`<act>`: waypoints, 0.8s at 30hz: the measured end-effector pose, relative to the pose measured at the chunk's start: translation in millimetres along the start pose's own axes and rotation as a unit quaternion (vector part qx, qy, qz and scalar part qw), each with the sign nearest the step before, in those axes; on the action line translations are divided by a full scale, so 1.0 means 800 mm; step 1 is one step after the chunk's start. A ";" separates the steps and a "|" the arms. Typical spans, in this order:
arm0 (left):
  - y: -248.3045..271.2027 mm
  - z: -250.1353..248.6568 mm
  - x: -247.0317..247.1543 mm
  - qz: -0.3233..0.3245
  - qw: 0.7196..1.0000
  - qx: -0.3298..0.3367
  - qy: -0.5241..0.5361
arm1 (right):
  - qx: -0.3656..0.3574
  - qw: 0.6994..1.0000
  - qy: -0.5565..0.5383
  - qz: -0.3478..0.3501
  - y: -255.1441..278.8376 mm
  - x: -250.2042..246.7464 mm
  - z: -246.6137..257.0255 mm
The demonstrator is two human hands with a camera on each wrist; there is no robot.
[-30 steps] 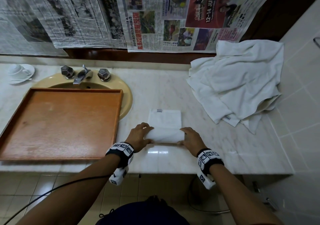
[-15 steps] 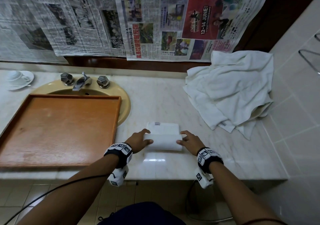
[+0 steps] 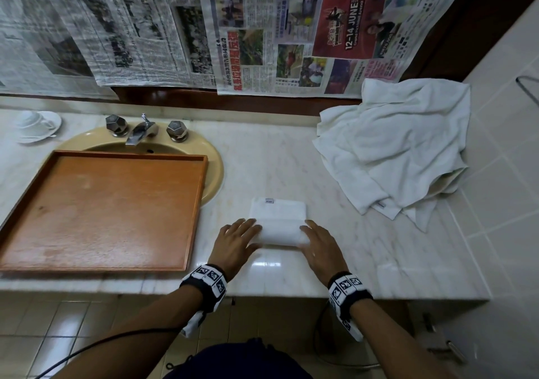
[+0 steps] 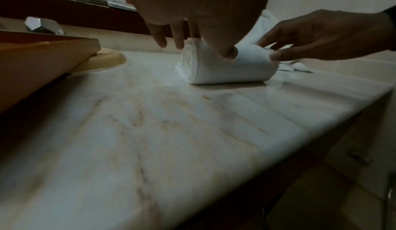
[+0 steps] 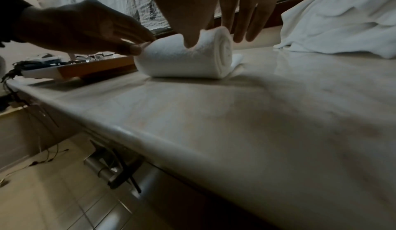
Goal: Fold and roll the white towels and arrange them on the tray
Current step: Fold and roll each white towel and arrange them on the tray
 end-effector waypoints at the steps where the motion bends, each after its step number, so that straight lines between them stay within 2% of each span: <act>1: 0.002 -0.001 0.002 0.009 1.000 0.005 -0.017 | -0.011 1.000 0.019 0.004 0.003 0.001 0.002; 5: -0.008 -0.004 0.008 0.049 0.998 0.007 -0.050 | 0.001 0.997 0.072 0.025 -0.006 0.007 0.004; 9: -0.032 -0.001 0.011 0.079 0.995 -0.025 -0.053 | 0.042 0.996 0.070 0.038 -0.030 0.007 -0.002; 13: -0.057 0.003 0.009 0.095 0.994 -0.054 0.012 | 0.055 0.995 0.059 0.057 -0.048 0.007 -0.016; 18: -0.074 0.018 0.018 0.177 0.978 -0.088 0.061 | 0.057 0.990 0.032 0.127 -0.054 0.010 -0.027; 24: -0.082 0.030 0.033 0.301 0.947 -0.106 0.042 | 0.117 0.962 -0.055 0.242 -0.060 0.008 -0.043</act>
Point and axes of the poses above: each hand's wrist, its own y-axis away from the middle knuckle, its own x-axis out of the palm, z = x × y, the point moved 10 cm from there along -y, towards the middle knuckle, and after that the axes turned 8 degrees about -x, right-handed, at the moved point
